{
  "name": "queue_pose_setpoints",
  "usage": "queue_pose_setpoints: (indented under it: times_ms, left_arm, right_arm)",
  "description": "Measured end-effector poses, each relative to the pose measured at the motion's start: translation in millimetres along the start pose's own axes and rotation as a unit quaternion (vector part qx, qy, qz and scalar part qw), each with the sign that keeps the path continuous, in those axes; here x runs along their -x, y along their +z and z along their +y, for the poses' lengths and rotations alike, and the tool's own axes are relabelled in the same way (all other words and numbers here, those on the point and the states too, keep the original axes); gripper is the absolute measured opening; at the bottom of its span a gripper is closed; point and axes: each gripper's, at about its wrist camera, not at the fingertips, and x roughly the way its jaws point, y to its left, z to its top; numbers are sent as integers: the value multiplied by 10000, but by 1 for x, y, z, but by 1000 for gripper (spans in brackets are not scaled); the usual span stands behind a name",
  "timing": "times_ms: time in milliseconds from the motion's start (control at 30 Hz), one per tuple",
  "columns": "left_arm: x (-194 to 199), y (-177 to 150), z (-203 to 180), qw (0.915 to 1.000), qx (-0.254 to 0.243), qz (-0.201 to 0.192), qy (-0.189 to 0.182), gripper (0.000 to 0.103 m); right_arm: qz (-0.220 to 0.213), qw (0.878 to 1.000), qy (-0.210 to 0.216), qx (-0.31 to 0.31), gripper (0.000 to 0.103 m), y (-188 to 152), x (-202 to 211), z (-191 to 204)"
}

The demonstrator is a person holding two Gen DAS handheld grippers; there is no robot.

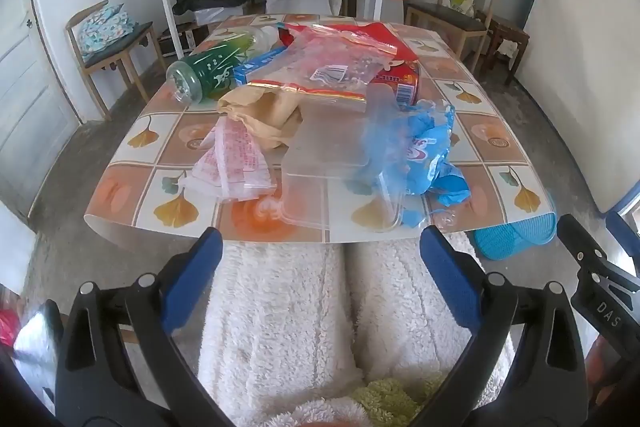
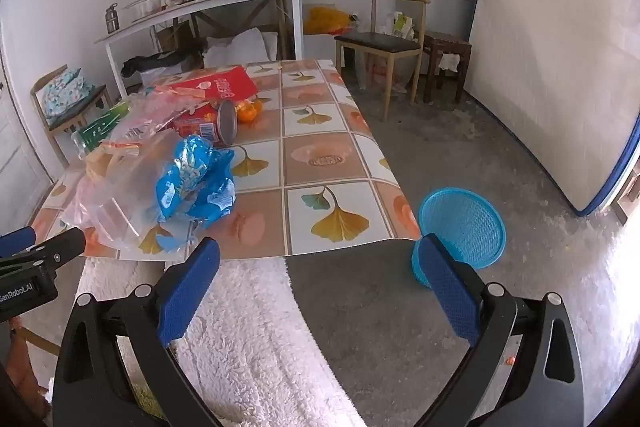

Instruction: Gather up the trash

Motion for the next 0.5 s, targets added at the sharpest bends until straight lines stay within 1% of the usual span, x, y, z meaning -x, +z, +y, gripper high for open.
queue_pose_setpoints:
  times_ms: [500]
  left_arm:
    - [0, 0, 1, 10000, 10, -25, 11, 96]
  right_arm:
    - [-29, 10000, 7, 20, 97, 1, 0, 2]
